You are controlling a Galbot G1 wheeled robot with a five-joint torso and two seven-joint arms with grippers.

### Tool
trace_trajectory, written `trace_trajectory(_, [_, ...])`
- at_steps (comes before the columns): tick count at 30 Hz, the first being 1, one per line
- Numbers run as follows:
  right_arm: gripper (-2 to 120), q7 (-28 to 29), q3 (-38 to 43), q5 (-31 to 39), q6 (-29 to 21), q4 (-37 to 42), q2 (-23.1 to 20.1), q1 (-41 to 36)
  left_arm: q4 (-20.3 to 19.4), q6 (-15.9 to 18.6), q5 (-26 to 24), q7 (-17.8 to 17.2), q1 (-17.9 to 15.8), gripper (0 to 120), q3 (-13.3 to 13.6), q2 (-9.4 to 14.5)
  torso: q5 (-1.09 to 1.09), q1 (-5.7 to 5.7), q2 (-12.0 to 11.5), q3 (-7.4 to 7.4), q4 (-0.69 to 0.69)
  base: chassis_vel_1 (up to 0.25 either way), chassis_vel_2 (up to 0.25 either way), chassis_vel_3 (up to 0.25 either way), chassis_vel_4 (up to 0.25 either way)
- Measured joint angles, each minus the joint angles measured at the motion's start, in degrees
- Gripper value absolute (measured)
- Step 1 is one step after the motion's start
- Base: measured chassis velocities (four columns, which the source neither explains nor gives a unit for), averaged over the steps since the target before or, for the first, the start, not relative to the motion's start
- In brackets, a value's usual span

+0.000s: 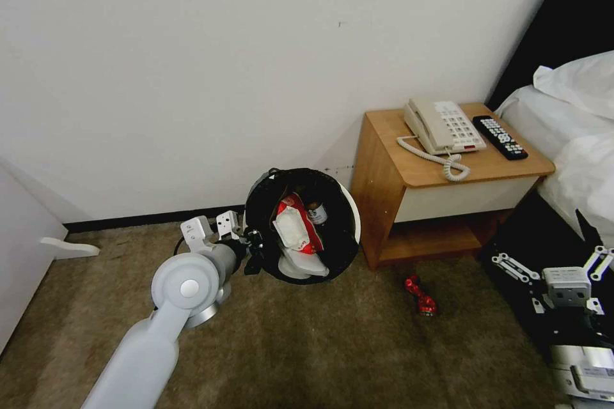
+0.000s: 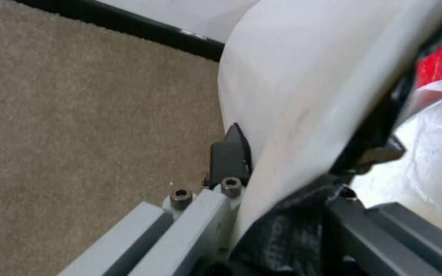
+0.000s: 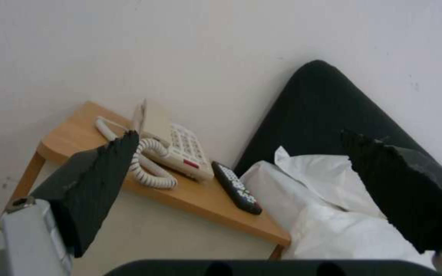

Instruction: Pick up the trash bin, then pick up the garbage from the floor and place it into the trash bin.

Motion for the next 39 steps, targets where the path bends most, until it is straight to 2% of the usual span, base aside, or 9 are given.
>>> trace_trajectory(10, [100, -0.32, 0.76, -0.09, 0.07, -0.04, 0.0, -2.36, -0.09, 0.05, 0.1, 0.0, 0.24, 0, 0.03, 0.14, 0.0, -0.01, 0.0, -0.01, -0.01, 0.0, 0.0, 0.0, 0.0])
trace_trajectory(18, [100, 0.58, -1.13, 5.08, -6.16, -0.27, -0.72, -3.73, 0.12, 0.18, 0.09, 0.03, 0.14, 0, -0.35, 0.55, 0.01, 0.0, 0.0, -0.01, -0.01, 0.0, 0.0, 0.0, 0.0])
trace_trajectory(27, [100, 10.87, -4.96, 19.48, -18.58, -1.27, -18.47, -7.38, 0.88, 0.3, 0.62, 0.44, 0.77, 0, -0.65, 0.38, 0.02, -0.01, 0.0, -0.01, -0.01, 0.0, 0.0, 0.0, 0.0])
trace_trajectory(28, [100, 10.87, -4.96, 19.48, -18.58, -1.27, -18.47, -7.38, 0.88, 0.3, 0.62, 0.44, 0.77, 0, -0.65, 0.38, 0.02, -0.01, 0.0, -0.01, -0.01, 0.0, 0.0, 0.0, 0.0])
trace_trajectory(29, [100, 13.8, -6.16, 23.55, -22.3, -1.6, -23.5, -7.69, 1.07, 0.31, 1.25, 0.54, 1.25, 0, -0.85, 0.1, 0.03, -0.01, 0.0, -0.01, -0.02, 0.0, 0.0, 0.0, 0.0])
trace_trajectory(30, [100, 13.8, -6.16, 23.55, -22.3, -1.6, -23.5, -7.69, 1.07, 0.31, 1.25, 0.54, 1.25, 0, -0.85, 0.1, 0.03, -0.01, 0.0, -0.01, -0.02, 0.0, 0.0, 0.0, 0.0])
trace_trajectory(33, [100, 21.71, -9.83, 34.55, -29.24, -3.54, -35.67, -6.45, 1.41, 0.32, 2.59, 0.69, 2.43, 0, -1.59, -0.81, 0.01, 0.0, 0.0, 0.0, 0.0, 0.0, 0.0, 0.0, 0.0])
trace_trajectory(36, [100, 24.88, -11.7, 38.13, -31.21, -4.74, -38.46, -4.87, 1.58, 0.29, 3.28, 0.86, 2.97, 0, -1.9, -1.17, 0.01, 0.0, 0.0, 0.0, 0.0, 0.0, 0.0, 0.0, 0.0])
trace_trajectory(39, [100, 33.68, -19.3, 47.49, -37.58, -8.41, -43.31, 2.14, 1.8, 0.13, 4.98, 1.27, 4.62, 0, -2.61, -2.21, 0.02, 0.0, 0.0, 0.0, -0.01, 0.0, 0.0, 0.0, 0.0])
